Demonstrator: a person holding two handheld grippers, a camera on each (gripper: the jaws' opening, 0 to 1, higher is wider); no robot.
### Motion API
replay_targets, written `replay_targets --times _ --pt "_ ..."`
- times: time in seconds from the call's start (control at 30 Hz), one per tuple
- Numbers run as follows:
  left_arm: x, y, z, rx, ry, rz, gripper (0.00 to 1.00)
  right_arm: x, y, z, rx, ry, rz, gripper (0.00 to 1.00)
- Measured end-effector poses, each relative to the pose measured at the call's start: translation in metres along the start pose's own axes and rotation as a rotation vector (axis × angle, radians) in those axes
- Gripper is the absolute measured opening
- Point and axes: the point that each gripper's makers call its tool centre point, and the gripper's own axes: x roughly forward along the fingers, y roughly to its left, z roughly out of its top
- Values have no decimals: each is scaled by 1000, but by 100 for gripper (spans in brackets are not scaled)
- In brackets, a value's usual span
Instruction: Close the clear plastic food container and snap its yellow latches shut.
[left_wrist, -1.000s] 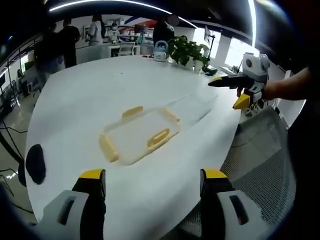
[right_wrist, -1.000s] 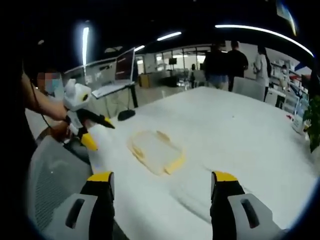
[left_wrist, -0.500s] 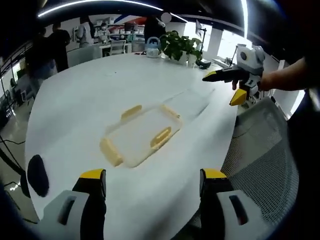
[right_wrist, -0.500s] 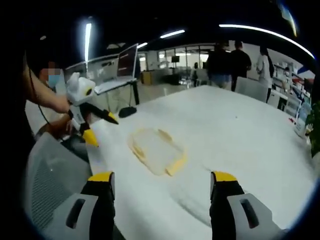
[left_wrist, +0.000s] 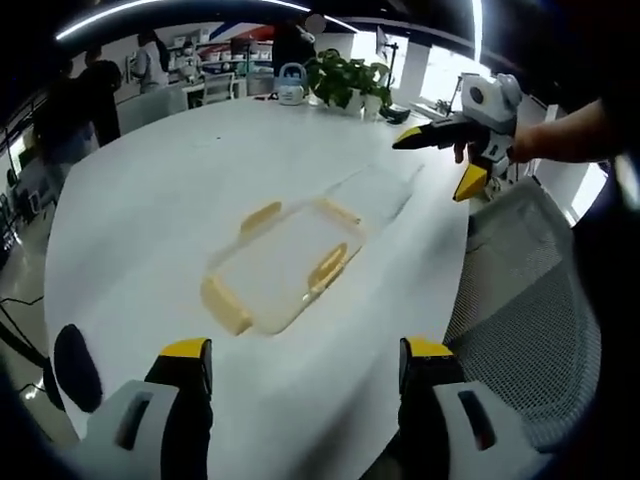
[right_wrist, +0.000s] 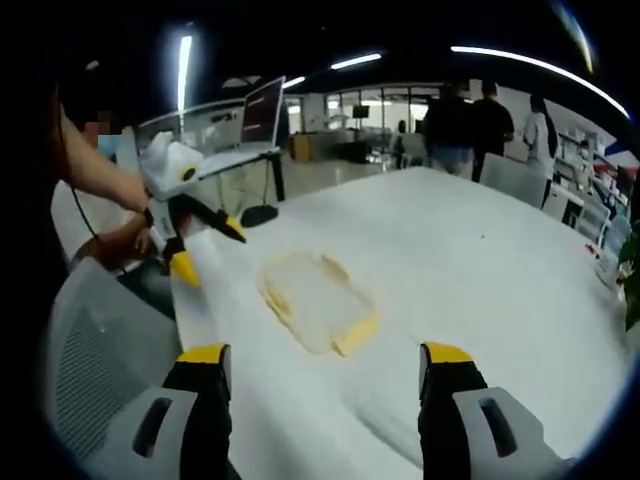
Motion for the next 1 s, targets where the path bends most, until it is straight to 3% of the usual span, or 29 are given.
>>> replay_targets --times 1.0 --pt "11 26 -2 124 87 -58 75 20 -6 -1 -102 79 61 74"
